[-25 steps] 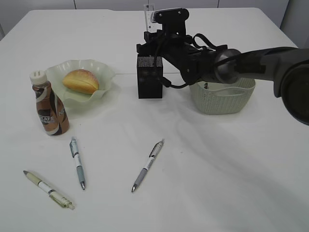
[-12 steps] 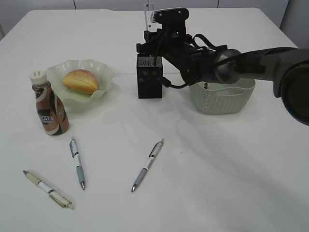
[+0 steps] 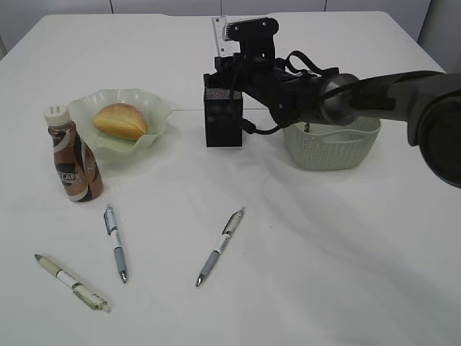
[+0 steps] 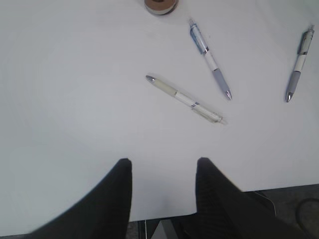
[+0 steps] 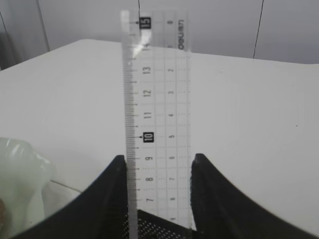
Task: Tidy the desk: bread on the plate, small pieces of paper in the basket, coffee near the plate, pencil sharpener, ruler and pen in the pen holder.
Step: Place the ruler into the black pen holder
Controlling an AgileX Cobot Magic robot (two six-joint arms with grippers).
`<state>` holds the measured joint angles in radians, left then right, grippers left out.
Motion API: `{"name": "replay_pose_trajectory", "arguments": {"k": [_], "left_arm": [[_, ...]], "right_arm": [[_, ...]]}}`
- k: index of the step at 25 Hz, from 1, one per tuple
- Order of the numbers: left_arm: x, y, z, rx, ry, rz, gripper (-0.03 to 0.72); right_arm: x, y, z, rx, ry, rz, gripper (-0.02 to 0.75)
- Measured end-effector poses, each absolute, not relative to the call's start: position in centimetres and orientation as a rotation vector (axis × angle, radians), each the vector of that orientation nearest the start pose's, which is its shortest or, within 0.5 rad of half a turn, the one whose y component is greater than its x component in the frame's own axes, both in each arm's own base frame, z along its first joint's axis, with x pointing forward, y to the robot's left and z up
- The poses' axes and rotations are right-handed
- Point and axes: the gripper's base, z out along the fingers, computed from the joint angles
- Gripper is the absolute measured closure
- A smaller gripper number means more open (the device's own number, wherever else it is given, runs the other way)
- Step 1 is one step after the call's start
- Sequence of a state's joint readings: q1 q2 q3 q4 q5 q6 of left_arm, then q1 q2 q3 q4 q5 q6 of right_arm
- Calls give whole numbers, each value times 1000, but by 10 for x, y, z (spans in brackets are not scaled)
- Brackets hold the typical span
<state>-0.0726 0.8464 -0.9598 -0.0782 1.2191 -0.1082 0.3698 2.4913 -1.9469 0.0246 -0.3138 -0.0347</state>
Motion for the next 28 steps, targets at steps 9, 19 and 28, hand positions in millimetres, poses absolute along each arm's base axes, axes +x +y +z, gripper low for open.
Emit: {"name": "replay_pose_trajectory", "arguments": {"k": [9,19,28], "left_arm": [[130,-16,354,-54,2593,-171,380],[130,-16,355,-54,2587,-172,380],[130,-16,355,-54,2586,-172,380]], "right_arm": [[537,205,161,-434,1689,196,387],[537,205,161,-444,1687,191,386],[537,205,160,-445,1694,189,386]]}}
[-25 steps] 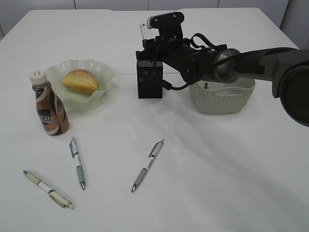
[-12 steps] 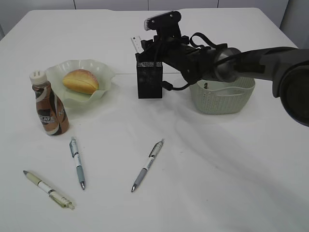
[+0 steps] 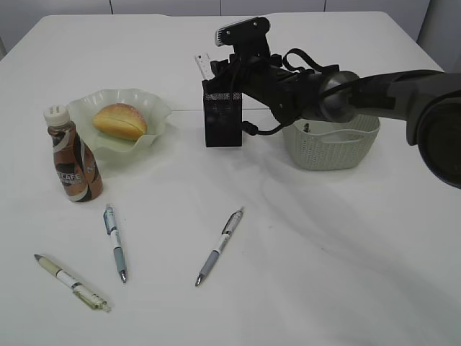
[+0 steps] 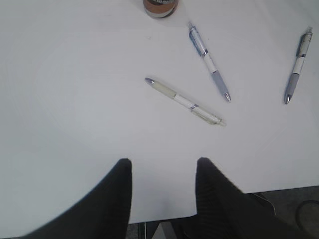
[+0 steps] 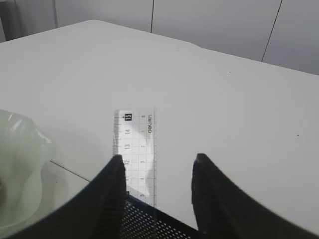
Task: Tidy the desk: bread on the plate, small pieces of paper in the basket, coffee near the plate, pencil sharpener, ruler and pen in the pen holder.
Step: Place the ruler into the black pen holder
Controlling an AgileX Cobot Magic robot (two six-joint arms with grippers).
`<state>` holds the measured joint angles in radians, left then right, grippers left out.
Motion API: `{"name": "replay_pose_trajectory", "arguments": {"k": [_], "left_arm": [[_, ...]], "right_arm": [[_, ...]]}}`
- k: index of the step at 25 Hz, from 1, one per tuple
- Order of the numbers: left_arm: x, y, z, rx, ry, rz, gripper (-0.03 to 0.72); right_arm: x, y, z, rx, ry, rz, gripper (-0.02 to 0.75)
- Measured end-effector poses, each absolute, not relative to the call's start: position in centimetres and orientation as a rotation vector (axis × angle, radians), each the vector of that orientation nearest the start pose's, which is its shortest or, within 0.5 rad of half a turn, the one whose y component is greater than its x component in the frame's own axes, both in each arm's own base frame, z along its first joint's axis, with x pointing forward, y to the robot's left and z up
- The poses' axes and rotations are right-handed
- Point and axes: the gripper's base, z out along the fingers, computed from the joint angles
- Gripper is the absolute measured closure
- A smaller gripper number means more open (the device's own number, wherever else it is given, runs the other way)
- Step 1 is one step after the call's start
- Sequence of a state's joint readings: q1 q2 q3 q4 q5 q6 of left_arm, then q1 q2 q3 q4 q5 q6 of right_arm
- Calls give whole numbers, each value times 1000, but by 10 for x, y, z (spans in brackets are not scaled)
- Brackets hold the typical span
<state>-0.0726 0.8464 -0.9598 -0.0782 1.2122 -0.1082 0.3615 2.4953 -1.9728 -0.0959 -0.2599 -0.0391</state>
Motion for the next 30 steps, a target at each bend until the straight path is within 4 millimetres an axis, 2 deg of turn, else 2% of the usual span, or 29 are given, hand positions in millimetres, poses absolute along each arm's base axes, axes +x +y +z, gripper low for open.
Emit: {"name": "replay_pose_trajectory", "arguments": {"k": [6,12,20,23,30], "left_arm": [[131,-16,355,-54,2585,-172,380],[131,-16,355,-54,2585,-172,380],[131,-16,355,-54,2585,-172,380],[131,-16,355,-54,2585,-172,380],[131,-16,355,-54,2585,-172,380]], "right_arm": [[536,205,160,-450,1723,184,386],[534,203,172,-466,1749,167,386],[528,199,178,-530,1884,111,388],[524,197,189,-550,1926,86,388],[510,189,229,-555,2003,55,388]]}}
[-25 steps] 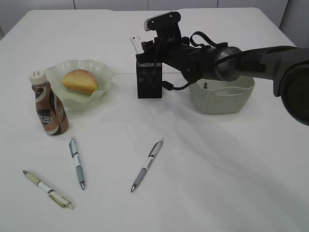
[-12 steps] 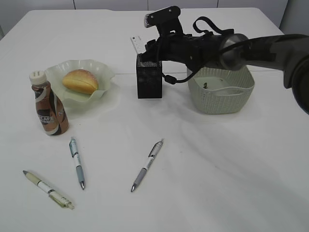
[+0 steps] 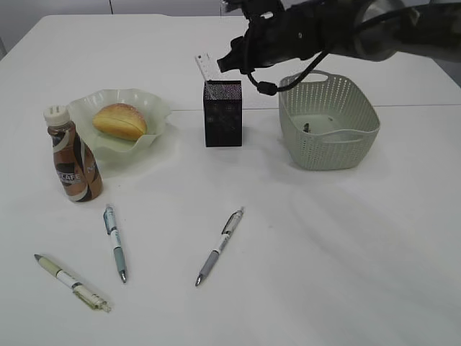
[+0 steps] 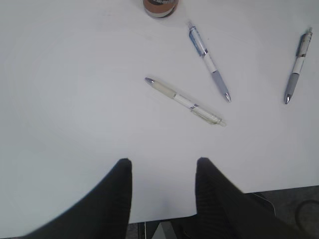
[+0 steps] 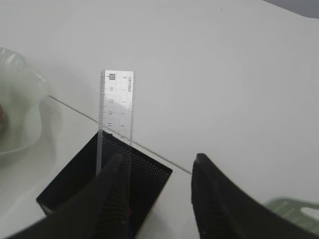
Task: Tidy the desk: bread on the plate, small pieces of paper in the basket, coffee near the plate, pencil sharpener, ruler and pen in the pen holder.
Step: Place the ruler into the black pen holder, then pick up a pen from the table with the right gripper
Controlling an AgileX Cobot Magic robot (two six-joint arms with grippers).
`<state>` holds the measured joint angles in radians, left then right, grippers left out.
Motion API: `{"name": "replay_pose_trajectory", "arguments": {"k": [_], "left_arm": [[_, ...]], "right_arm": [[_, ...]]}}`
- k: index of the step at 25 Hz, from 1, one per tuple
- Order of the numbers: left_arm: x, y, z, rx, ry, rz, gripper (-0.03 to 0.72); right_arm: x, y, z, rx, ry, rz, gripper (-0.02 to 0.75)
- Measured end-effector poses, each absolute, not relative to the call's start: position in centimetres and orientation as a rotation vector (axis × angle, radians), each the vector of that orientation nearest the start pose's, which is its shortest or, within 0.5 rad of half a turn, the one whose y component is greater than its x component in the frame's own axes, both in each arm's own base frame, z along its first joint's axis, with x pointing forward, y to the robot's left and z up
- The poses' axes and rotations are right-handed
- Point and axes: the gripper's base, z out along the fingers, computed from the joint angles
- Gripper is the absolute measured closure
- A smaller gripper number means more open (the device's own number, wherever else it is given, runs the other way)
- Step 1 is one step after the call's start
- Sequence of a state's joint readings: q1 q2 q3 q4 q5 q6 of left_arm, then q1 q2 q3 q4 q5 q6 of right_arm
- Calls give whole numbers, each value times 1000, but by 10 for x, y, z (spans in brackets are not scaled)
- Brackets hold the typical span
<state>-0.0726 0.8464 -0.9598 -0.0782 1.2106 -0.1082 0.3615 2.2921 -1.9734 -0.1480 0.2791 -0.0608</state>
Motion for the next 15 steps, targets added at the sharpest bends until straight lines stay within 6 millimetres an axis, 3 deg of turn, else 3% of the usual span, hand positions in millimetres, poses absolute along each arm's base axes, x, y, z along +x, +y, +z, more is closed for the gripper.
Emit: {"name": "replay_pose_trajectory", "arguments": {"k": [10,12,15], "left_arm": [[130,-16,354,-54,2595,-171,380],[129,-16,354,-54,2601,-165,380],[128,-14,353,-51,2618,-134,380]], "right_arm": [[473,178,288,-560,2181,29,382],[466,183,296,-574,2187,38,335],[456,197,300,-610,2205,52,203]]}}
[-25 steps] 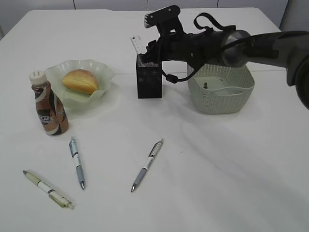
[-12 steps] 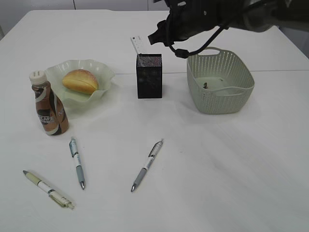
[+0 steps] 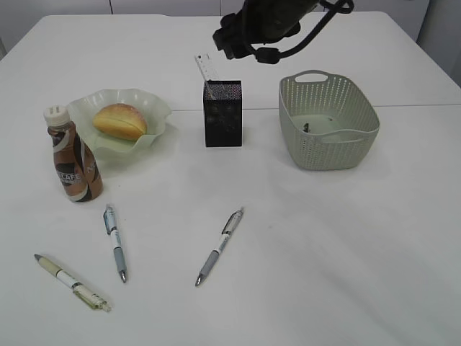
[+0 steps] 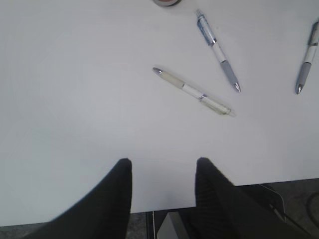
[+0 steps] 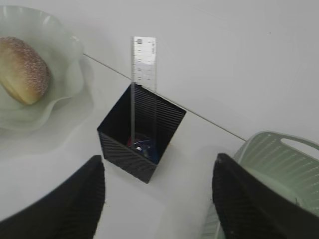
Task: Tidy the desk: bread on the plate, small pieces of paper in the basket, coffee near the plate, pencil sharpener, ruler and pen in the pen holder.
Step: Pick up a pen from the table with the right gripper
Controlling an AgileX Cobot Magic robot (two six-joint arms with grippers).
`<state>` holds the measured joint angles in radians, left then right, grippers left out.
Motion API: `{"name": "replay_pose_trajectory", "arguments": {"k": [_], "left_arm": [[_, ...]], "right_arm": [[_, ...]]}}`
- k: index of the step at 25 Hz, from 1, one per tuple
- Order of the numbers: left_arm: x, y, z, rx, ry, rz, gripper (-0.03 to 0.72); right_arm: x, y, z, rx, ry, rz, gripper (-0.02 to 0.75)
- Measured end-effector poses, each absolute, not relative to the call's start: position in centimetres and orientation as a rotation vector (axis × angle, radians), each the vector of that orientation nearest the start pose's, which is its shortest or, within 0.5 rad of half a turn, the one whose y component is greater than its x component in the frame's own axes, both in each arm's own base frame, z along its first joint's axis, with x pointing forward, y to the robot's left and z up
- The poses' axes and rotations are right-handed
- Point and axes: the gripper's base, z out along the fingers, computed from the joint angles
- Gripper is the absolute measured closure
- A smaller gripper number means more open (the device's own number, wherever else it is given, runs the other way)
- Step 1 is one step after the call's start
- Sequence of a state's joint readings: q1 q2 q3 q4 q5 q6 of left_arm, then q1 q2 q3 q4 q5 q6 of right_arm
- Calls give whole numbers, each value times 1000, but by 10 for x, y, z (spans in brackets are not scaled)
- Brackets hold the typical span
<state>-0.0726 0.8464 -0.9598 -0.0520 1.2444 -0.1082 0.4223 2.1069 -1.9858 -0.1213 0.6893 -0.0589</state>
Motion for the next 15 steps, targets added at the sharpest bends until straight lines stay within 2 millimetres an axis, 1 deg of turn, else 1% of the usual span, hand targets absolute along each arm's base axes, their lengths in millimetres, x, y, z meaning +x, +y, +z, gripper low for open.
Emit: {"name": "replay_pose_trajectory", "arguments": {"k": [2,4,9,15], "left_arm": [[128,-12,353,-50,2620,-111,380],[128,-11,353,-49,2620,-95,380],[128,-11,353,-48,2620,-84,380],[128,-10,353,-48,2621,-81,380]], "right_arm": [[452,204,299,-628,2214,57,157],[449,209,299,-642,2225,61,145],[442,207,298,-659,2296,42,169],[431,198,307,-687,2365,-40,190]]}}
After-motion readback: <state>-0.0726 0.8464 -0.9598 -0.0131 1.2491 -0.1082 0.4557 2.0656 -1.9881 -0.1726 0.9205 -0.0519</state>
